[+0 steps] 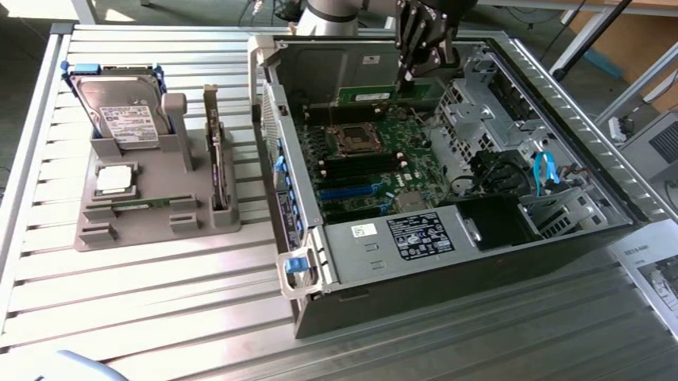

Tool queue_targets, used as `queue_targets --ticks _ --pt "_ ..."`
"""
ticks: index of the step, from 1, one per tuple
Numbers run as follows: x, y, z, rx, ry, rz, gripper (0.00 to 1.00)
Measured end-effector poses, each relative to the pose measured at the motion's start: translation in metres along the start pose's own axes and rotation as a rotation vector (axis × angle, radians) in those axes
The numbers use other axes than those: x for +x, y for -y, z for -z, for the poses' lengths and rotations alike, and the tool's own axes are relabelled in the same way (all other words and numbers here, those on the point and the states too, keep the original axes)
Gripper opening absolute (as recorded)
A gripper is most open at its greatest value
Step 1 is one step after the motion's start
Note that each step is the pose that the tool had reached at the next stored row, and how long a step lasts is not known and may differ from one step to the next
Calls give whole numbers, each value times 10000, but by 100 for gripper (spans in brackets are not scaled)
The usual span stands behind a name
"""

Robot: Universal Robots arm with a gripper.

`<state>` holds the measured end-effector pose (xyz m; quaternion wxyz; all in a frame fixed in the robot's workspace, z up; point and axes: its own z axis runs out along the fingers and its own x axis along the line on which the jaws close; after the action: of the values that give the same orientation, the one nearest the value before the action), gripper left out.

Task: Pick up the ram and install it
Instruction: 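Insert the ram into the slot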

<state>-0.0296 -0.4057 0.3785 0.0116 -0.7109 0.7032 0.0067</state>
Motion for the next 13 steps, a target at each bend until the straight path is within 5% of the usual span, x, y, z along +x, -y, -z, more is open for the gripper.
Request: queue_targets --ticks 13 --pt "5 -1 -185 0 0 0 12"
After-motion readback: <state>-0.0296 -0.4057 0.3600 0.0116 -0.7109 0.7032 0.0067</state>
